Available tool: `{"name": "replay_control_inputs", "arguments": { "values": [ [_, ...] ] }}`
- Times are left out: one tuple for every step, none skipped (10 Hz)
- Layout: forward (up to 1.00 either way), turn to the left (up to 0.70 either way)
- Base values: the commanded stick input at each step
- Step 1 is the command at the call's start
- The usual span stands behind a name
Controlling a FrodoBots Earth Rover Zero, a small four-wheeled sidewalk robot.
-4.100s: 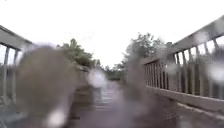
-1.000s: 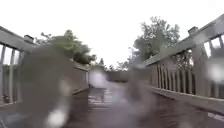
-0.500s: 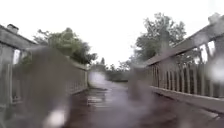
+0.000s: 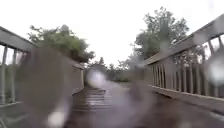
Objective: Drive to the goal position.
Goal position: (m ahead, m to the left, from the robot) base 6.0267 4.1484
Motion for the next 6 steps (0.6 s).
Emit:
{"name": "replay_control_inputs", "arguments": {
  "values": [
    [0.70,0.00],
    [0.70,0.07],
    [0.70,0.14],
    [0.70,0.07],
    [0.70,0.00],
    [0.70,0.00]
  ]
}}
